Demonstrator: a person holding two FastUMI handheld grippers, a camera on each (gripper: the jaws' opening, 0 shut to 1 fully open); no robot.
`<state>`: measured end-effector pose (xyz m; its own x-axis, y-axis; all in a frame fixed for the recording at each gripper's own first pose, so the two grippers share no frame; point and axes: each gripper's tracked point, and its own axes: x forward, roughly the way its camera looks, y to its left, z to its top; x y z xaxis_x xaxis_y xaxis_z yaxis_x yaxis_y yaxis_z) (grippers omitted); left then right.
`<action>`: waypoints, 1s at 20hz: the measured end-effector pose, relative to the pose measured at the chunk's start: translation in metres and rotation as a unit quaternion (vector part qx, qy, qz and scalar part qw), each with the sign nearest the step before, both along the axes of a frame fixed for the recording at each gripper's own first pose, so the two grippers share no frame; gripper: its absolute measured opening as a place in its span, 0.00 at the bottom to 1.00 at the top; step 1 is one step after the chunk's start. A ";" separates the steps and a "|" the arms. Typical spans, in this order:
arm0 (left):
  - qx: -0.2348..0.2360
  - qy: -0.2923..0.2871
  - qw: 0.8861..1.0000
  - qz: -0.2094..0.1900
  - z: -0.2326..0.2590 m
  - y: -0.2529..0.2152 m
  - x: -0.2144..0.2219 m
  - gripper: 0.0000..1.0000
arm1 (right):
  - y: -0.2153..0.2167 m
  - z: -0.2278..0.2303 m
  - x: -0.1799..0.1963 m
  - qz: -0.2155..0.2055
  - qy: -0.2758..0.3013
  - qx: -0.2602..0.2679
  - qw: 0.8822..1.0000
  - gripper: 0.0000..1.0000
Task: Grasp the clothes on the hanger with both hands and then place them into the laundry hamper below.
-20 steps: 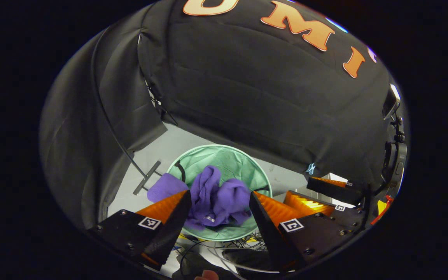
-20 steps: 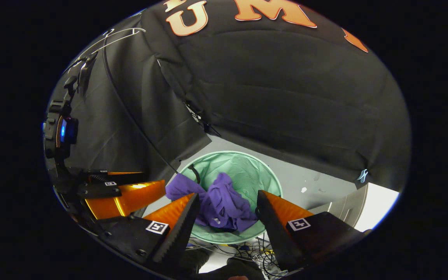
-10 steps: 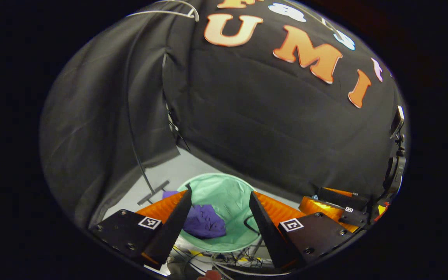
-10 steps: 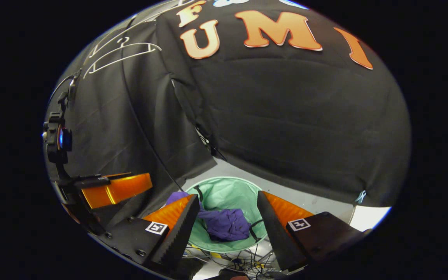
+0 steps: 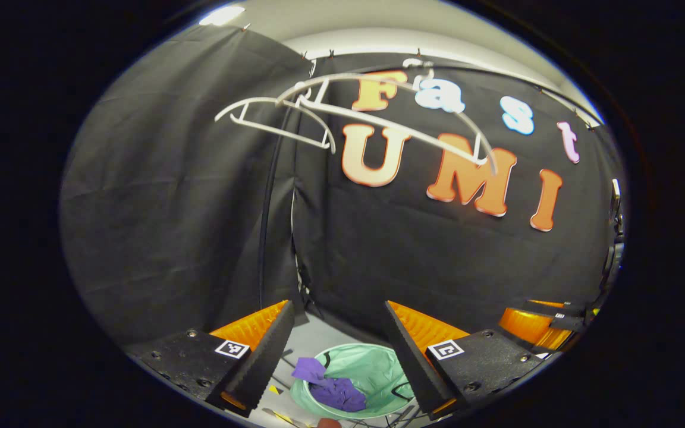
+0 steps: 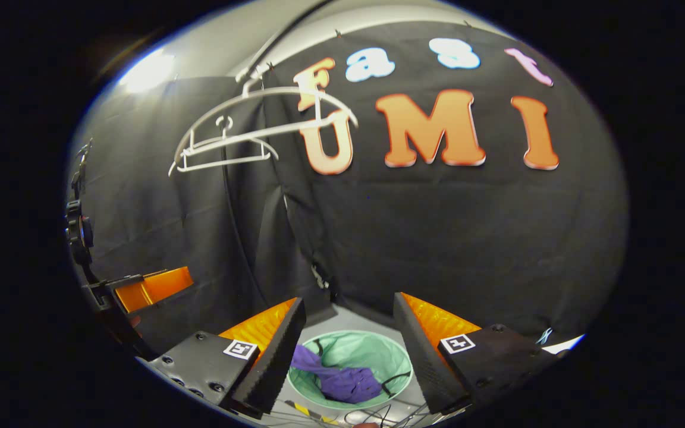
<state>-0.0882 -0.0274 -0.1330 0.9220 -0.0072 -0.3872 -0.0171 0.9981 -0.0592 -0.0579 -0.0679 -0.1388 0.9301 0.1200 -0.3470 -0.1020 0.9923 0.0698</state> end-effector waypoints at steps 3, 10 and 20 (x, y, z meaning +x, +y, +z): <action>-0.012 -0.049 0.999 0.003 0.051 0.008 -0.029 0.94 | -0.002 0.068 -0.054 -0.017 -0.067 0.002 0.998 0.89; -0.021 -0.119 0.993 -0.009 0.158 0.032 -0.124 0.89 | 0.051 0.148 -0.182 -0.040 -0.137 -0.007 0.990 0.88; -0.005 -0.162 0.985 -0.051 0.213 0.048 -0.193 0.90 | 0.061 0.184 -0.294 -0.091 -0.178 -0.037 0.979 0.88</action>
<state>-0.2813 0.0205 0.0797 0.9916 -0.1074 -0.0721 0.1037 0.9931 -0.0543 -0.3519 -0.0074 0.0451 0.9974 -0.0715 0.0023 0.0715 0.9974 -0.0113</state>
